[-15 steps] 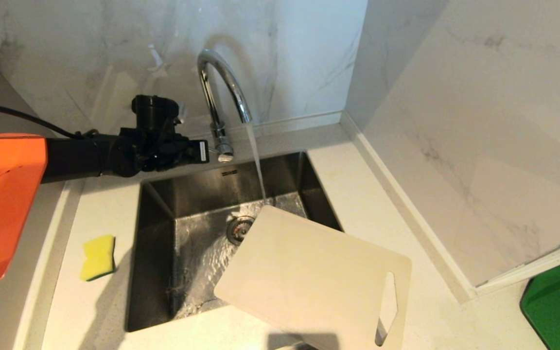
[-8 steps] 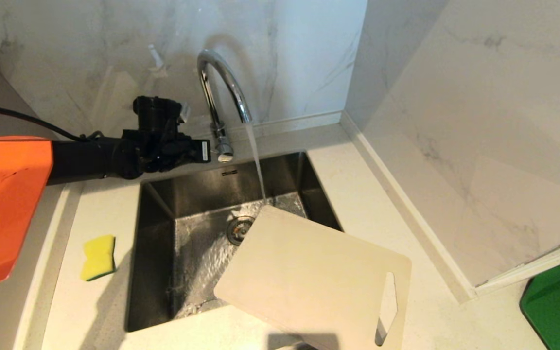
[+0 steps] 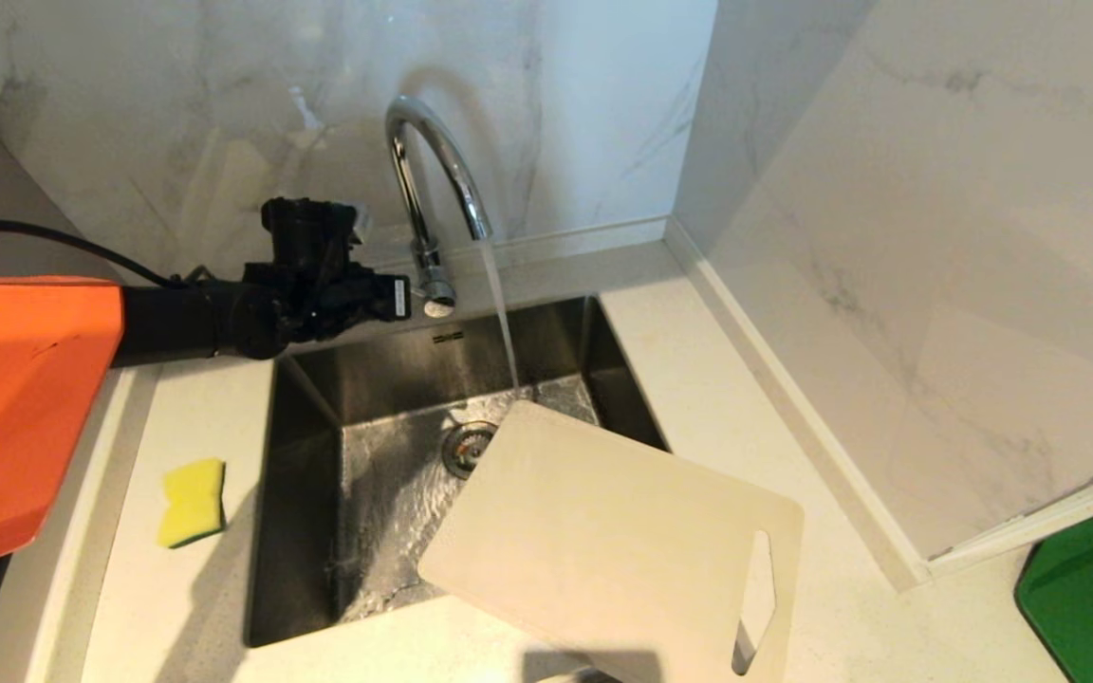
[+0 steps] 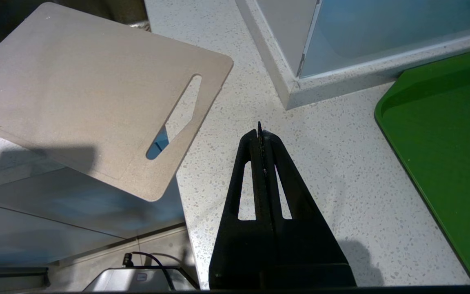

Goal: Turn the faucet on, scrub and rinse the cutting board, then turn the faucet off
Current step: Turn off the tap

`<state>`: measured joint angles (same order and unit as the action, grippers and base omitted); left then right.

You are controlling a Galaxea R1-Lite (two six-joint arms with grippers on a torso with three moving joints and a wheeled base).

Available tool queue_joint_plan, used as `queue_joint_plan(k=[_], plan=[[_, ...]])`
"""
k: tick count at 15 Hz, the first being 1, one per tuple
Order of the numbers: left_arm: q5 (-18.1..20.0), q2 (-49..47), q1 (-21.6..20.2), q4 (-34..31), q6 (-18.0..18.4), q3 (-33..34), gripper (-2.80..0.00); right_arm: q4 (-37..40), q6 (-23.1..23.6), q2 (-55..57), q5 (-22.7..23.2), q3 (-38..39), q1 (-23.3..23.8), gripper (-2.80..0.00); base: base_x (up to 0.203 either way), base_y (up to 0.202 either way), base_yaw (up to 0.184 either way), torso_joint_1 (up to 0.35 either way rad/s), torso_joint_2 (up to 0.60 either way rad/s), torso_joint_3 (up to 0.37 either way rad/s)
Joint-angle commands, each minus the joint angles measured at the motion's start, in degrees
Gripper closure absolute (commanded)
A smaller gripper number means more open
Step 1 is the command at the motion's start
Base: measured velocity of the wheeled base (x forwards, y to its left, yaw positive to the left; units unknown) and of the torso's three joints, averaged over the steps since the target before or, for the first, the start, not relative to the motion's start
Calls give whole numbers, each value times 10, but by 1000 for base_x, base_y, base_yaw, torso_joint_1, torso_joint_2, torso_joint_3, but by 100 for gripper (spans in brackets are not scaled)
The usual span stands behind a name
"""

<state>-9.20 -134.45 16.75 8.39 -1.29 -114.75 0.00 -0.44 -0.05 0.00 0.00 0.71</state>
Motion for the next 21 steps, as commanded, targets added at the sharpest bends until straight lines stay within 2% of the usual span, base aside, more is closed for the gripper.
queue_joint_plan(k=[1, 11, 14, 15, 19, 21], plan=[[0, -5, -1, 16, 8, 0, 0, 0, 0, 0, 0, 0, 0, 0, 0, 0, 0, 0, 0, 0], [1, -11, -6, 22, 8, 0, 0, 0, 0, 0, 0, 0, 0, 0, 0, 0, 0, 0, 0, 0], [1, 10, -6, 5, 8, 2, 0, 0, 0, 0, 0, 0, 0, 0, 0, 0, 0, 0, 0, 0], [1, 27, -6, -20, 8, 2, 0, 0, 0, 0, 0, 0, 0, 0, 0, 0, 0, 0, 0, 0], [4, 121, -6, -209, -2, 24, 0, 0, 0, 0, 0, 0, 1, 0, 0, 0, 0, 0, 0, 0], [2, 171, -6, -257, -5, 65, 0, 0, 0, 0, 0, 0, 1, 0, 0, 0, 0, 0, 0, 0]])
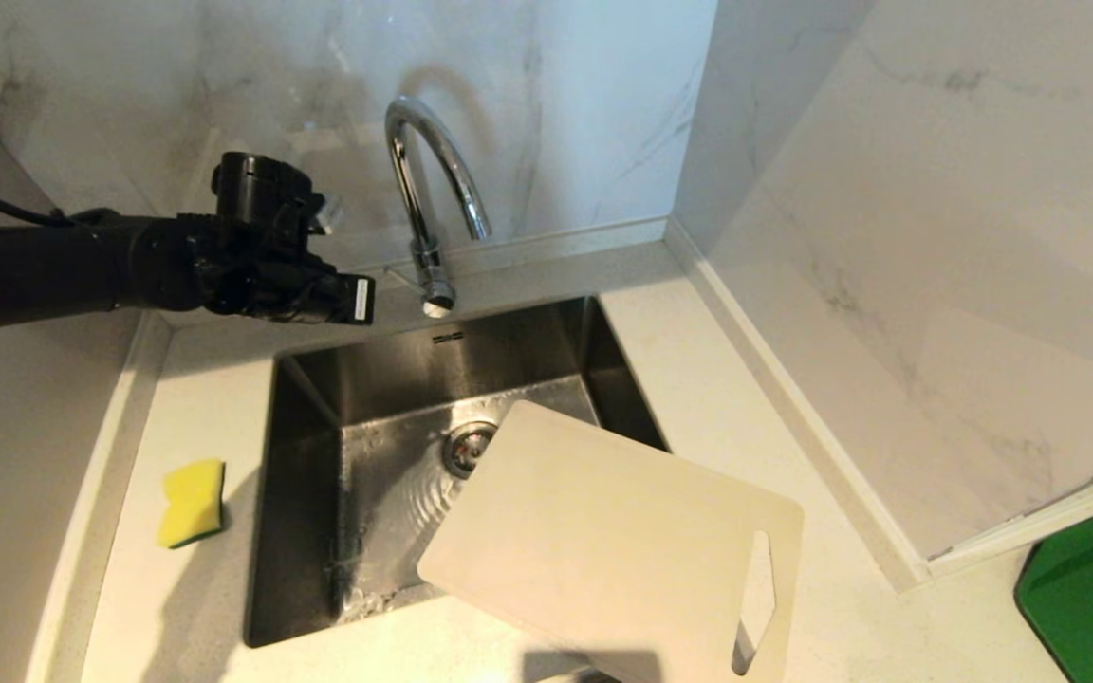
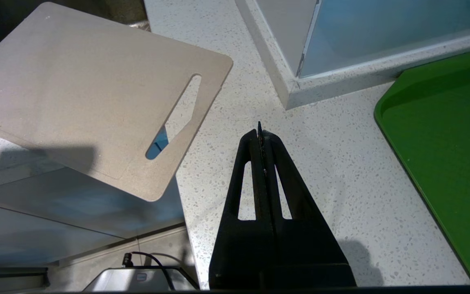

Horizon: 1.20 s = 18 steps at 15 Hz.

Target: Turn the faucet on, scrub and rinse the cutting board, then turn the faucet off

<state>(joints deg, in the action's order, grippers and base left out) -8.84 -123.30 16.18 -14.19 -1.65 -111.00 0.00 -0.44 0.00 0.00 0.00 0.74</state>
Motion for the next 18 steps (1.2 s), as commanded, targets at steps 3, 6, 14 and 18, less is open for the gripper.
queue_joint_plan(k=[3, 6, 14, 18], plan=[[0, 130, 0, -118, -2, 73, 0, 0, 0, -1, 0, 0, 0, 0, 0, 0, 0, 0, 0, 0], [0, 205, 1, -171, -5, 158, 0, 0, 0, -1, 0, 0, 0, 0, 0, 0, 0, 0, 0, 0], [7, 353, -42, -206, -18, 295, 0, 0, 0, -1, 0, 0, 0, 0, 0, 0, 0, 0, 0, 0], [47, 403, -65, -215, -8, 353, 0, 0, 0, 0, 0, 0, 0, 0, 0, 0, 0, 0, 0, 0]])
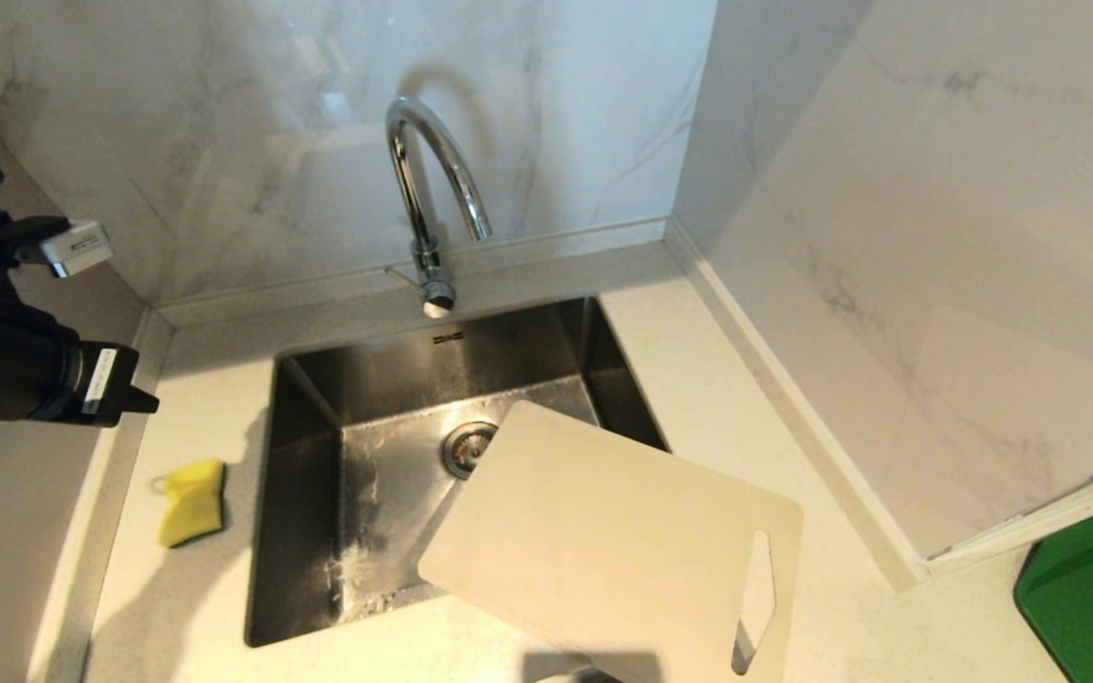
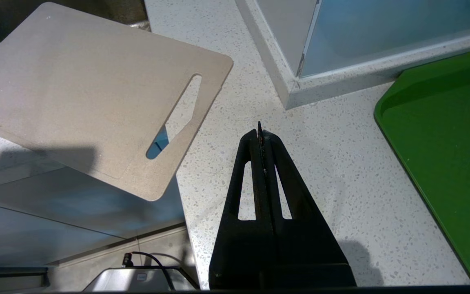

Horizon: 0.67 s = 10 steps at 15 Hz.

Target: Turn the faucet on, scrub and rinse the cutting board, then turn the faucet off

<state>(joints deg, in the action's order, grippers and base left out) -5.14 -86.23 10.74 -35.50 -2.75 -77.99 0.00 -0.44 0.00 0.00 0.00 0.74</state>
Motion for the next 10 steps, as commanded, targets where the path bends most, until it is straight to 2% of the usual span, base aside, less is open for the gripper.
queue_joint_plan(k=[1, 4, 7, 10], plan=[[17, 46, -16, -1, 9, 42, 0, 0, 0, 0, 0, 0, 0, 0, 0, 0, 0, 0, 0, 0], [35, 75, -46, 1, 17, 79, 0, 0, 0, -1, 0, 0, 0, 0, 0, 0, 0, 0, 0, 0], [68, 120, -94, 3, 56, 135, 0, 0, 0, -1, 0, 0, 0, 0, 0, 0, 0, 0, 0, 0], [80, 159, -107, 30, 75, 201, 0, 0, 0, -1, 0, 0, 0, 0, 0, 0, 0, 0, 0, 0]])
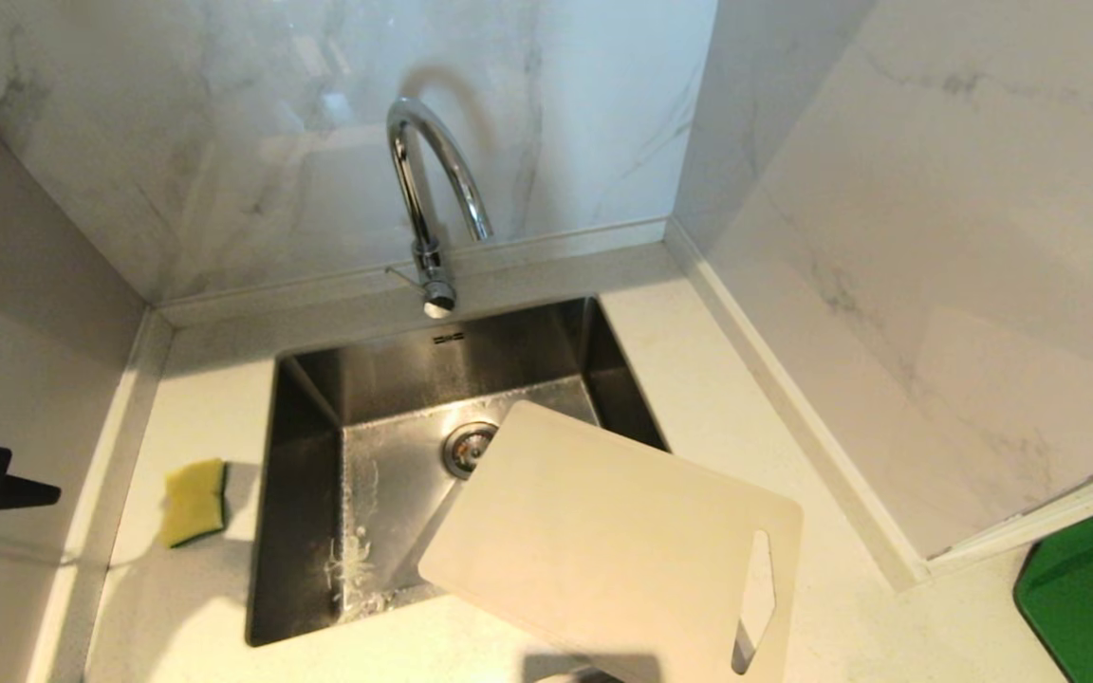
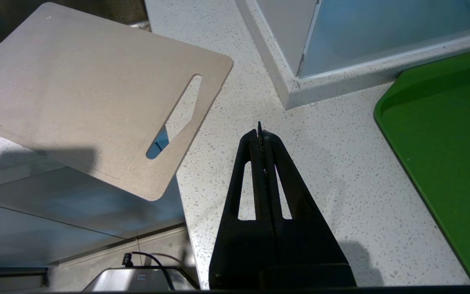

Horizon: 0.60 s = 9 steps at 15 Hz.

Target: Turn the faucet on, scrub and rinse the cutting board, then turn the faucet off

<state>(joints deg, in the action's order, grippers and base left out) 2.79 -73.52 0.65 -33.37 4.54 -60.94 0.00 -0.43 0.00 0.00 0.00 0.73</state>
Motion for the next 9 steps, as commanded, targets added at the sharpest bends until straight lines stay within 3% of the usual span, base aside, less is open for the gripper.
queue_joint_plan(k=[1, 9], plan=[[2, 57, -5, 25, 2, 52, 0, 0, 0, 0, 0, 0, 0, 0, 0, 0, 0, 0, 0, 0], [1, 327, -2, 341, 23, 472, 0, 0, 0, -1, 0, 0, 0, 0, 0, 0, 0, 0, 0, 0]])
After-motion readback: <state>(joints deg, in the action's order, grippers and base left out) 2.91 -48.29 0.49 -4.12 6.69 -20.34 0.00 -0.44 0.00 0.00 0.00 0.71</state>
